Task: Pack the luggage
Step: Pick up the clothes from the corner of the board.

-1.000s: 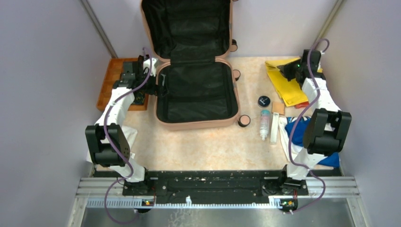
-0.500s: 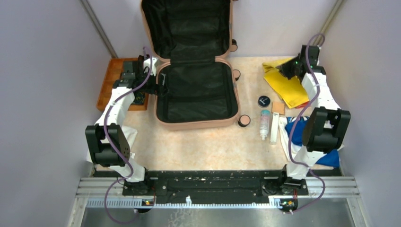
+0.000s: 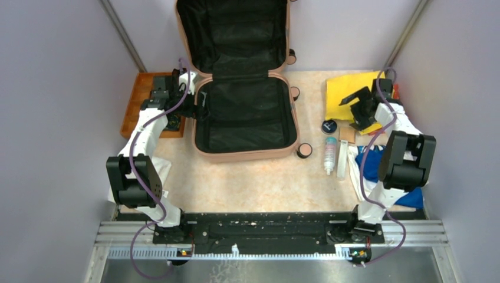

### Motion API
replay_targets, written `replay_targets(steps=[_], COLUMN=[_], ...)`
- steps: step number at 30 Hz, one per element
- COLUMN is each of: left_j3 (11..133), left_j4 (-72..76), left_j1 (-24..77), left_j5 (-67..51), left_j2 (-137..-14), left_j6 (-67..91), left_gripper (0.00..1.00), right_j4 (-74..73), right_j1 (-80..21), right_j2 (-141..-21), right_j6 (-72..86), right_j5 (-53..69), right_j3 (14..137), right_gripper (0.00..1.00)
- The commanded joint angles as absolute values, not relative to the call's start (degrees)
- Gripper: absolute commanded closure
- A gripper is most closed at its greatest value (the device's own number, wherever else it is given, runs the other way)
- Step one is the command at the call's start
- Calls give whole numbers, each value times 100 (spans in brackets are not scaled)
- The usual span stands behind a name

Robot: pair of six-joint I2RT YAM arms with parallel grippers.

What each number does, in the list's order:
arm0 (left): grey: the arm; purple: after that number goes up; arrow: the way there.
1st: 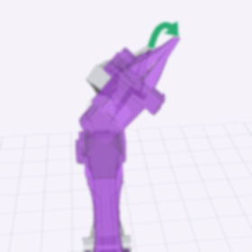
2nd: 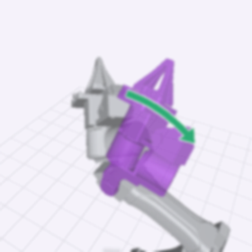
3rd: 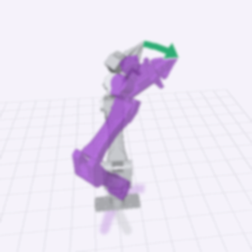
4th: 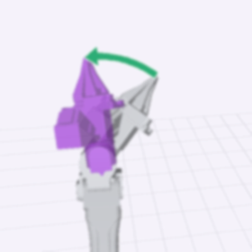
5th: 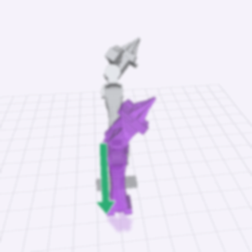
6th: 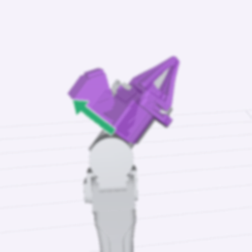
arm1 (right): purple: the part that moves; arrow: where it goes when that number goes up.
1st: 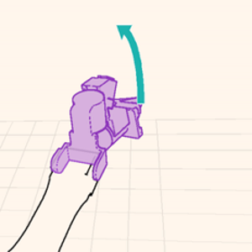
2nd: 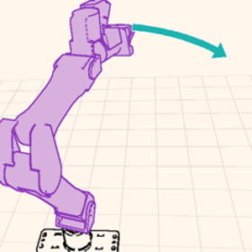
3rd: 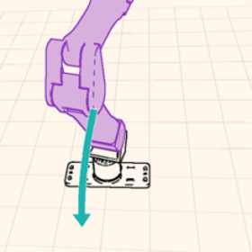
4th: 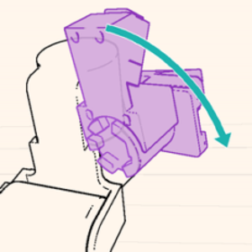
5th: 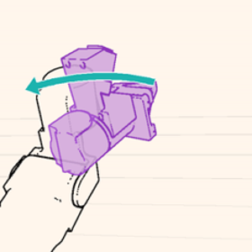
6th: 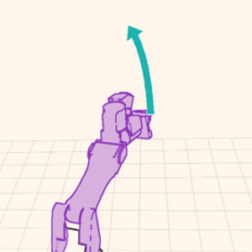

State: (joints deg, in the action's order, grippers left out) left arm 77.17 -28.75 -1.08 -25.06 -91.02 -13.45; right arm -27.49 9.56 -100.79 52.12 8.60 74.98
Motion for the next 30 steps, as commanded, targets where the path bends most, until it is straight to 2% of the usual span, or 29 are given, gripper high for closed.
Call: replay_targets(steps=[1, 3, 7, 12, 18, 22, 26, 30], left_j3=[7935, 7916, 7839, 7792, 7879, 7953, 7979, 8027], left_j4=[-2914, -2902, -2832, -2830, -2857, -2917, -2951, -3003], left_j1=[-91, -91, -87, -84, -82, -89, -87, -90], left_j5=[-2603, -2647, -2777, -2797, -2756, -2757, -2651, -2646], left_j2=[-9045, -9034, -9017, -8988, -9026, -9157, -9214, -9207], left_j6=[-1372, -1351, -1302, -1363, -1510, -1551, -1603, -1609], left_gripper=[2, 2, 2, 2, 2, 2, 2, 2], right_j4=[-2574, -2251, -2189, -2726, -2886, -2880, -2890, -2831], right_j1=[1465, 1807, 2307, 2463, 2623, 2646, 2673, 2704], right_j2=[-9360, -9098, -9432, -10031, -10528, -10738, -10954, -11018], right_j6=[5238, 5348, 5383, 5234, 5131, 5109, 5116, 5117], right_j5=[512, 471, 574, 500, 414, 237, 152, 78], right_j3=[7389, 7084, 7300, 7869, 8187, 8360, 8544, 8471], right_gripper=[5, 6, 17, 18, 29, 32, 43, 49])
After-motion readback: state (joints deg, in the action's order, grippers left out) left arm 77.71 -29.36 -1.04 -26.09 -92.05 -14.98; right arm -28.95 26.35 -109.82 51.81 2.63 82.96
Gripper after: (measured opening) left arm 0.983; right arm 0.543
